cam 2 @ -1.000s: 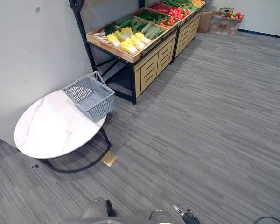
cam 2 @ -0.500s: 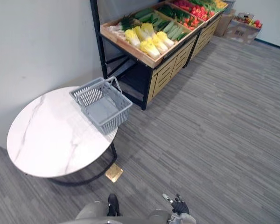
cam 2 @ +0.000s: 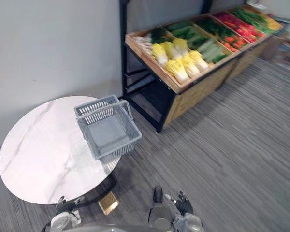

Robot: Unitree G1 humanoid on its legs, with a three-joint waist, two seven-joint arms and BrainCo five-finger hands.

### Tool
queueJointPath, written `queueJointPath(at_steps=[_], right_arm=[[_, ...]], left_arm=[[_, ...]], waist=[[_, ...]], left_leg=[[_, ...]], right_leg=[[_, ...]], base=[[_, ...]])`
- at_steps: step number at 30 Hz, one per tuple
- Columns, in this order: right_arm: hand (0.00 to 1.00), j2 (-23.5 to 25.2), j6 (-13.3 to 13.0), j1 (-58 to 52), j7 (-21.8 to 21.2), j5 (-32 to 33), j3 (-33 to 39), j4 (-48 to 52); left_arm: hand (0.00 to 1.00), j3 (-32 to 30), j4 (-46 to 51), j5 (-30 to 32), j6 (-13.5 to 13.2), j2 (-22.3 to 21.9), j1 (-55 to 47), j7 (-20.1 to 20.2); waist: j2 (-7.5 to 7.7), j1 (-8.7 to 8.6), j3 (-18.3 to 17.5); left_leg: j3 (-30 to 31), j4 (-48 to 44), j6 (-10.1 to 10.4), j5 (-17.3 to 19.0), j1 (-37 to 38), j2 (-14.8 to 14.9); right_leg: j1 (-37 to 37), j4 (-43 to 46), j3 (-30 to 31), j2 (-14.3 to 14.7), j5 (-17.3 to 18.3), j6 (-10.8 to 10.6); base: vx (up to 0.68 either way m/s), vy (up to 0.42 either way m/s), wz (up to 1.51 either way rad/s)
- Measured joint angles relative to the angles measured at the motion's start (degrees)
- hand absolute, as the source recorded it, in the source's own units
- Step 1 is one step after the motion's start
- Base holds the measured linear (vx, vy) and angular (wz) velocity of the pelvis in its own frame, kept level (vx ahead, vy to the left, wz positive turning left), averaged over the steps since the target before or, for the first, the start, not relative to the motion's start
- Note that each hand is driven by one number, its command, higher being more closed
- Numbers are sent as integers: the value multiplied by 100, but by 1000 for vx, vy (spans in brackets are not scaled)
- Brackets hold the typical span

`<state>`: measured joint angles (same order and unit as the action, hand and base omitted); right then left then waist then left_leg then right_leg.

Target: Pick vegetable in the basket

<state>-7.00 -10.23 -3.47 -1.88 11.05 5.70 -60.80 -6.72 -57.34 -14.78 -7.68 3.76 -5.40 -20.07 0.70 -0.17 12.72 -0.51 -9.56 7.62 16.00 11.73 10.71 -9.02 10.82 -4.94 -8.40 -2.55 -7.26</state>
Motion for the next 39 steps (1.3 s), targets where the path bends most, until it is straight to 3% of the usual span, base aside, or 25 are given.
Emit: queueJointPath(at_steps=[1, 2, 4, 7, 8, 9, 11, 12, 14, 17, 19, 22, 24, 25, 27, 28, 29, 32, 35, 39], right_arm=[[0, -164, 19, 59, -4, -4, -35, -64], [0, -236, 81, 160, -3, -46, -127, -112], [0, -252, 145, 222, 1, -213, -250, -112], [0, -277, 142, 217, 14, -200, -283, -189], [0, -254, 131, 168, 20, -201, -287, -263], [0, -215, 119, 123, 44, -204, -287, -304], [0, -217, 51, 68, 152, -202, -272, -309], [0, -207, -6, 48, 210, -187, -245, -307], [0, -192, -72, 43, 305, -73, -128, -286], [0, -121, -403, 144, 566, 61, -133, 196], [0, -91, -557, 204, 805, 3, -93, 641], [0, -168, -779, 388, 1390, -515, 97, 1725], [0, -373, -885, 609, 1696, -879, 92, 2274], [0, -620, -919, 832, 1991, -1181, 87, 2768], [0, -784, -922, 966, 2145, -1476, 62, 3081], [0, -861, -915, 1098, 2244, -1690, 40, 3289], [0, -931, -899, 1371, 2326, -1989, 7, 3652], [0, -1413, -842, 1862, 2345, -2194, -238, 4193], [0, -2019, -751, 2437, 2094, -2229, -689, 4424], [0, -2410, -621, 3109, 1648, -2448, -1370, 4335]], left_arm=[[0, -53, -17, 12, 60, -129, -104, -9], [0, -216, -97, -12, 117, -156, -203, -63], [0, -437, -273, -5, 284, -136, -349, -186], [0, -562, -498, 15, 423, -151, -554, -232], [0, -623, -550, 30, 453, -148, -648, -236], [0, -671, -552, 32, 455, -134, -676, -236], [0, -666, -535, 191, 452, -138, -665, -233], [0, -666, -532, 259, 449, -133, -651, -217], [0, -666, -525, 402, 443, -119, -627, -202], [0, -649, -416, 487, 359, -92, -656, -198], [0, -646, -409, 561, 319, -80, -679, -188], [0, -422, -152, 783, 317, 19, -703, -83], [0, -277, 2, 873, 319, 107, -696, 18], [0, -191, 108, 874, 325, 180, -633, 88], [0, -147, 147, 871, 338, 255, -551, 124], [0, -141, 171, 870, 352, 340, -500, 140], [0, -143, 258, 861, 424, 534, -430, 144], [0, -169, 255, 826, 543, 769, -271, 145], [0, -271, 256, 823, 581, 771, -271, 138], [0, -327, 323, 819, 609, 833, -262, 131]], waist=[[-229, 57, 1], [-280, 61, -12], [-245, 62, -19], [-285, 66, -34], [-222, 89, -36], [-179, 136, -59], [-169, 151, -73], [-166, 148, -69], [-201, 128, -96], [-128, 212, -93], [-122, 206, -91], [-75, 204, -64], [-94, 197, -54], [-62, 195, -3], [5, 197, 70], [109, 201, 151], [315, 227, 286], [537, 297, 423], [517, 389, 469], [570, 534, 664]], left_leg=[[-20, 8, 6, -95, 44, 176], [-17, 4, 112, -310, 38, 270], [-25, -197, 108, -567, -50, 341], [-81, -1094, 201, -915, -479, 552], [-319, -1362, 309, -1180, -590, 686], [-527, -1410, 286, -1297, -660, 752], [-1031, -1419, 384, -1223, -772, 834], [-1407, -1266, 417, -1159, -860, 827], [-1823, -859, 289, -1255, -847, 665], [-1809, -186, 220, -1329, -865, 379], [-1779, 76, 164, -1397, -855, 277], [-1836, 584, 141, -1734, -856, 92], [-1952, 871, 145, -1776, -857, 103], [-1968, 1093, 145, -1775, -851, 119], [-1985, 1180, 148, -1769, -865, 118], [-2006, 1224, 146, -1767, -886, 110], [-2089, 1209, 123, -1732, -1000, 95], [-2079, 1138, 83, -1720, -1191, 93], [-2062, 1125, 42, -1766, -1328, 82], [-1916, 1125, -19, -1870, -1475, 84]], right_leg=[[-24, 365, -203, 95, 352, 101], [-83, 692, -343, 105, 654, 187], [-64, 963, -498, 118, 912, 304], [335, 719, -790, 234, 985, 422], [655, 459, -971, 254, 931, 501], [776, 325, -1103, 244, 917, 522], [930, 188, -1380, 164, 909, 531], [969, 185, -1590, 54, 906, 526], [1047, 156, -1896, -78, 864, 456], [1039, -154, -2103, -198, 726, 259], [1025, -303, -2125, -207, 611, 240], [839, -489, -2038, -271, 386, 244], [598, -480, -1918, -227, 300, 279], [415, -426, -1822, -163, 249, 297], [293, -337, -1774, -161, 224, 313], [204, -279, -1721, -164, 208, 314], [73, -284, -1628, -163, 211, 240], [-82, -431, -1418, -134, 157, 164], [-123, -533, -1322, -119, 124, 113], [-190, -610, -1352, -51, -102, 161]], base=[[365, -342, 70], [285, -255, 56], [259, -279, 42], [260, -270, 37], [238, -174, 51], [235, -137, 55], [165, -51, 76], [134, 19, 95], [58, 89, 113], [4, 138, 70], [-44, 140, 25], [-114, 65, -3], [-162, 19, -32], [-170, 11, -25], [-164, 7, -17], [-243, -1, -21], [-244, -4, -21], [-213, -15, -7], [-70, 1, 3], [30, -6, 13]])
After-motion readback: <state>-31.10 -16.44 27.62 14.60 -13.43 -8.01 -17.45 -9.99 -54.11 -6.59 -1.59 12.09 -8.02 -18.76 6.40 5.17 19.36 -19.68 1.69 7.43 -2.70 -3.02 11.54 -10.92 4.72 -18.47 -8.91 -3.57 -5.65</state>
